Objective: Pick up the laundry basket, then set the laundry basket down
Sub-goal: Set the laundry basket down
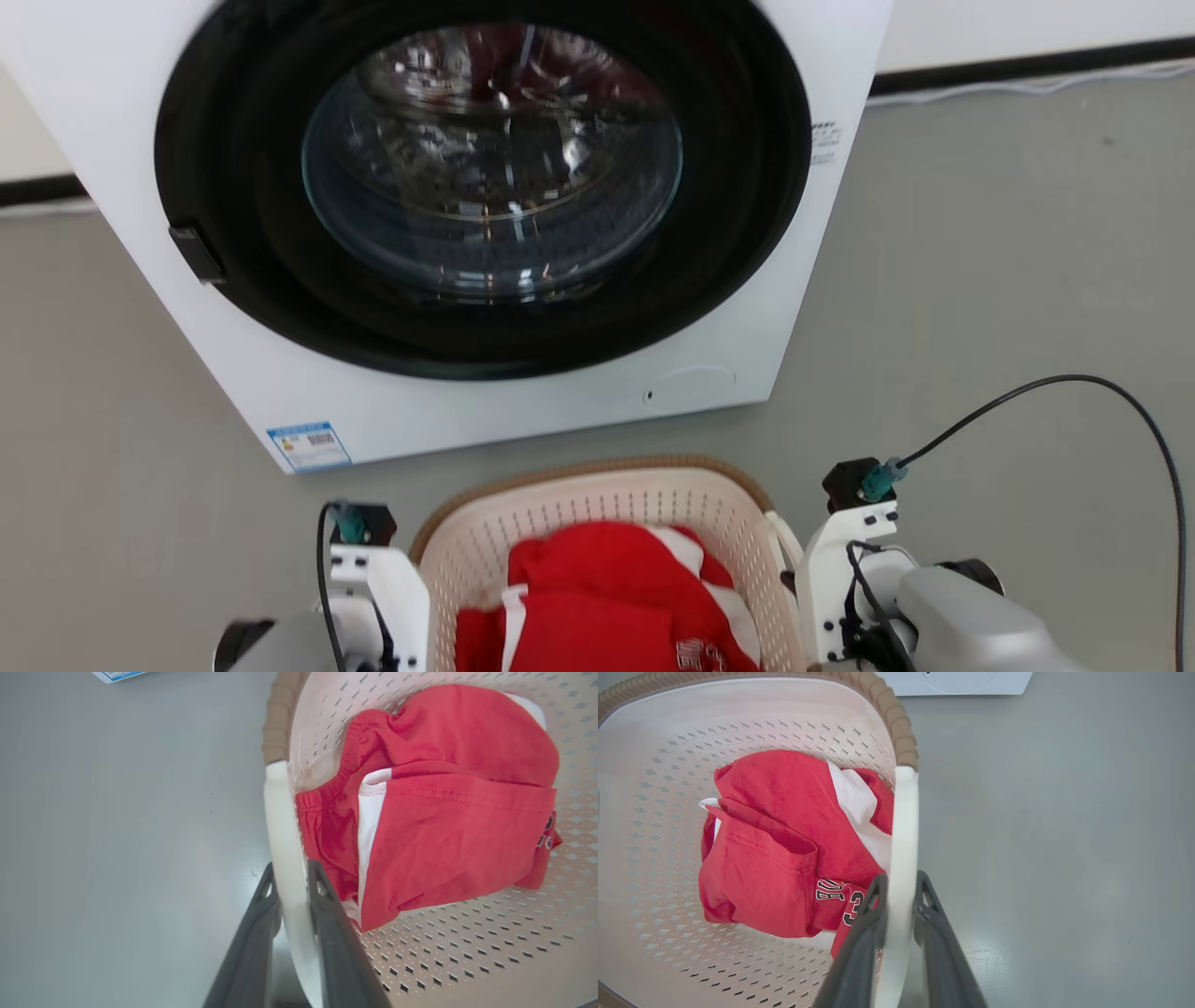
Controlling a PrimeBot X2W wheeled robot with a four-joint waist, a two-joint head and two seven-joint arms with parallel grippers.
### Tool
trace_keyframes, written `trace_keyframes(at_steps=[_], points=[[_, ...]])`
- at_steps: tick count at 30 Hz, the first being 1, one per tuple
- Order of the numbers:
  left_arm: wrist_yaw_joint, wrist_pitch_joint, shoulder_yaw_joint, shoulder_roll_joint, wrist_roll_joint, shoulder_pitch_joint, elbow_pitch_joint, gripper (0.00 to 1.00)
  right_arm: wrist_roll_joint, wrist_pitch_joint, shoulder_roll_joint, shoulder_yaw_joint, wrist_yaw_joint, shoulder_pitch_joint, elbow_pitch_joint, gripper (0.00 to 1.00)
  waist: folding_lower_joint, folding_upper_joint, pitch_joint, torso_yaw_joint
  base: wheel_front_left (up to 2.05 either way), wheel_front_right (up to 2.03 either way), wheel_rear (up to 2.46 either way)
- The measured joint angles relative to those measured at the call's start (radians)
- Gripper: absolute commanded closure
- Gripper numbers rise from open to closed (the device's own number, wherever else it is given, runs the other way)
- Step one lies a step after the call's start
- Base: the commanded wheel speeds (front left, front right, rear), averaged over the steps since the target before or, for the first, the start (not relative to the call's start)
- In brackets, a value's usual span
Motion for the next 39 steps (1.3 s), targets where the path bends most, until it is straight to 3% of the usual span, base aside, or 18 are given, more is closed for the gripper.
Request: trace_keyframes(at_steps=[9,24,39], points=[[0.002,-0.059,-0.015,0.016,0.017,-0.111,-0.002,1.00,0.009,-0.098,-0.005,0.005,0.000,-0.074,-0.014,1.00,0.0000,0.0000,0.133,0.014,0.00,0.00,0.00],[0.037,-0.186,-0.032,0.028,0.046,-0.323,-0.014,1.00,0.021,-0.267,-0.025,0.007,0.000,-0.263,-0.021,1.00,0.0000,0.0000,0.458,0.048,0.00,0.00,0.00],[0.045,-0.263,-0.040,0.030,0.056,-0.397,-0.010,1.00,0.042,-0.325,-0.035,0.026,0.000,-0.331,-0.006,1.00,0.0000,0.0000,0.591,0.061,0.00,0.00,0.00]])
